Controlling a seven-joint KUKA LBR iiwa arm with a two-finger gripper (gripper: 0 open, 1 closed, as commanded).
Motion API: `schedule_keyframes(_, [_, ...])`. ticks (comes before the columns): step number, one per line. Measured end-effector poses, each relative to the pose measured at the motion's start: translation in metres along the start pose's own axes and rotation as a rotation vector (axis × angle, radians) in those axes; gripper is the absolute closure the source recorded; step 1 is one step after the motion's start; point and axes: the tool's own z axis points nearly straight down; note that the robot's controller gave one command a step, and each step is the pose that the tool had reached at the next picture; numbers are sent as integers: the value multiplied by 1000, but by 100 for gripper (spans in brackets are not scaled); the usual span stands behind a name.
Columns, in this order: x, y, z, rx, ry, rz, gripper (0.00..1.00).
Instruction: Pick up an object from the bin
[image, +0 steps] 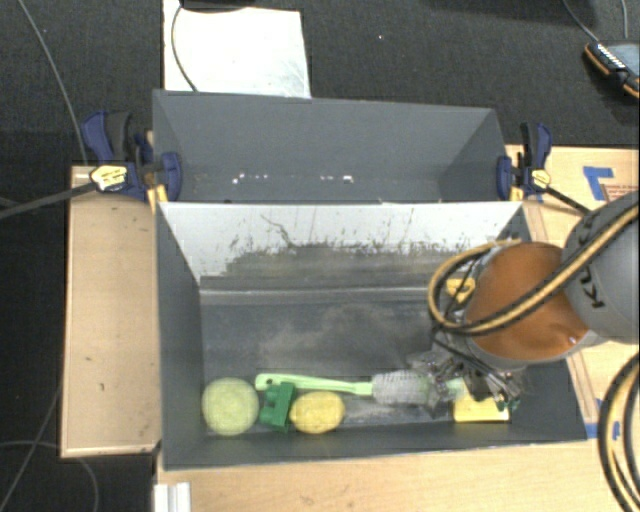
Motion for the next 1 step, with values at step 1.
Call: schedule_keyframes(1, [2, 1, -13, -2, 5, 0, 100])
